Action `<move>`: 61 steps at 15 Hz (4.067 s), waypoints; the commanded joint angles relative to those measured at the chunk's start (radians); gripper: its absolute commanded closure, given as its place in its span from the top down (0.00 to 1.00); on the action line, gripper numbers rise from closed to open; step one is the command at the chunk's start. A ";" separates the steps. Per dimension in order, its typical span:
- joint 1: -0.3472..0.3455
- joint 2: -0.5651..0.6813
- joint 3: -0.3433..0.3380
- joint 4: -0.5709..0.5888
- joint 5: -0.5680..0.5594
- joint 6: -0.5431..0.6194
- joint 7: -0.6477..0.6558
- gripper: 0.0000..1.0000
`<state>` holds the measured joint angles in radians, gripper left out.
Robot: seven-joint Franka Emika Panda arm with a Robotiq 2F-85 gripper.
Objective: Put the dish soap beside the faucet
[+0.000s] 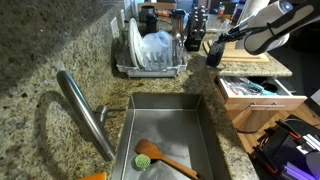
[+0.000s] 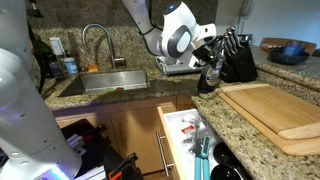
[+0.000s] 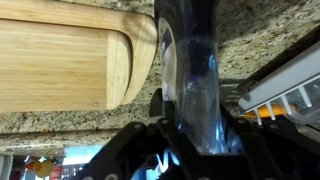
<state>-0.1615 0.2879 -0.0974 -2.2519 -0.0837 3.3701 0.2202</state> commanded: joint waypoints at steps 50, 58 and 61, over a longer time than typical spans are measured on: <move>0.271 -0.280 0.254 -0.015 0.625 -0.811 -1.120 0.17; 0.368 -0.206 0.359 0.077 0.941 -0.520 -1.430 0.17; 0.372 -0.212 0.363 0.053 0.958 -0.520 -1.431 0.42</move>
<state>0.2102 0.0758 0.2663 -2.1975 0.8763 2.8507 -1.2120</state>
